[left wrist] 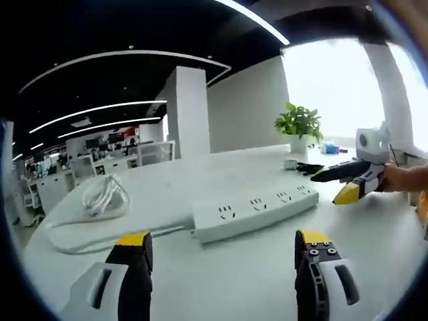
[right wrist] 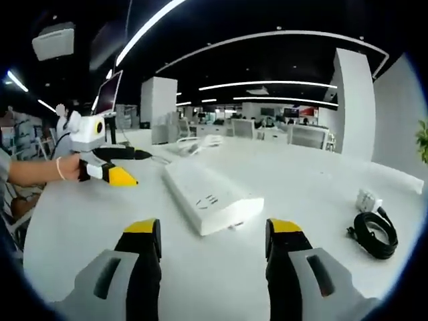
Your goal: Straighten the power strip on the desk, plug the charger into it
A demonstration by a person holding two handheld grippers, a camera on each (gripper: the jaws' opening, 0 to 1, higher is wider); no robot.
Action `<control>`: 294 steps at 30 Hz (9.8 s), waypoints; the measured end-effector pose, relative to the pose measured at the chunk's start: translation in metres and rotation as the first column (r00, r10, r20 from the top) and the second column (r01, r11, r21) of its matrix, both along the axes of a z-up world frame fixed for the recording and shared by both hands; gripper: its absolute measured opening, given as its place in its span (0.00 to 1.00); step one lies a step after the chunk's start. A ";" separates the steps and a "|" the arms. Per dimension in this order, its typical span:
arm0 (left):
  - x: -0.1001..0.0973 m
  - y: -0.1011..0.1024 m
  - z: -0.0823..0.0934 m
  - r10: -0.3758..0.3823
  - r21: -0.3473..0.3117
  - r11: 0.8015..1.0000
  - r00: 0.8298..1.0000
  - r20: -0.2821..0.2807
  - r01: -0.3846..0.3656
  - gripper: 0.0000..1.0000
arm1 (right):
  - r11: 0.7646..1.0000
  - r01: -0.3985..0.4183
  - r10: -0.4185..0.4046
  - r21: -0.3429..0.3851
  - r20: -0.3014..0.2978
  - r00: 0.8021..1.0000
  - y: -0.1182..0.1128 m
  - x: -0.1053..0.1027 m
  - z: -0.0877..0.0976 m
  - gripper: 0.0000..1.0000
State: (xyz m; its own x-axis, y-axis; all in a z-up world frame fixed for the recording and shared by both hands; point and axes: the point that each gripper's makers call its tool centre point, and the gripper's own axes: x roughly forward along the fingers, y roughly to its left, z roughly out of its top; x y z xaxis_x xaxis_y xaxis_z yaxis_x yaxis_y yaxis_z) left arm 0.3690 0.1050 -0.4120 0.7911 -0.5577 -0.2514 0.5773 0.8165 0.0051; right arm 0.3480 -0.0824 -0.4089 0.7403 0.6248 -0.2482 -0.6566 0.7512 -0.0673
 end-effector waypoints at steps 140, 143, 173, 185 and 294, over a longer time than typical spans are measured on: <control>0.022 -0.021 -0.016 -0.051 0.034 0.998 0.988 -0.146 0.056 0.31 | 0.999 -0.030 0.026 -0.043 -0.095 0.995 -0.003 0.052 -0.014 0.26; 0.022 -0.021 -0.016 -0.052 0.035 0.998 0.988 -0.147 0.057 0.31 | 0.999 -0.032 0.028 -0.043 -0.097 0.995 -0.003 0.053 -0.014 0.26; 0.017 -0.023 -0.017 -0.056 0.036 0.997 0.985 -0.161 0.062 0.30 | 0.999 -0.035 0.031 -0.036 -0.116 0.993 -0.005 0.065 -0.016 0.25; 0.016 -0.023 -0.016 -0.061 0.037 0.997 0.985 -0.164 0.068 0.30 | 0.999 -0.029 0.025 -0.030 -0.118 0.993 -0.005 0.068 -0.017 0.24; -0.020 -0.027 0.017 -0.130 0.019 0.991 0.991 -0.001 0.130 0.99 | 0.999 -0.050 0.050 0.002 0.088 0.995 -0.067 0.029 0.040 0.97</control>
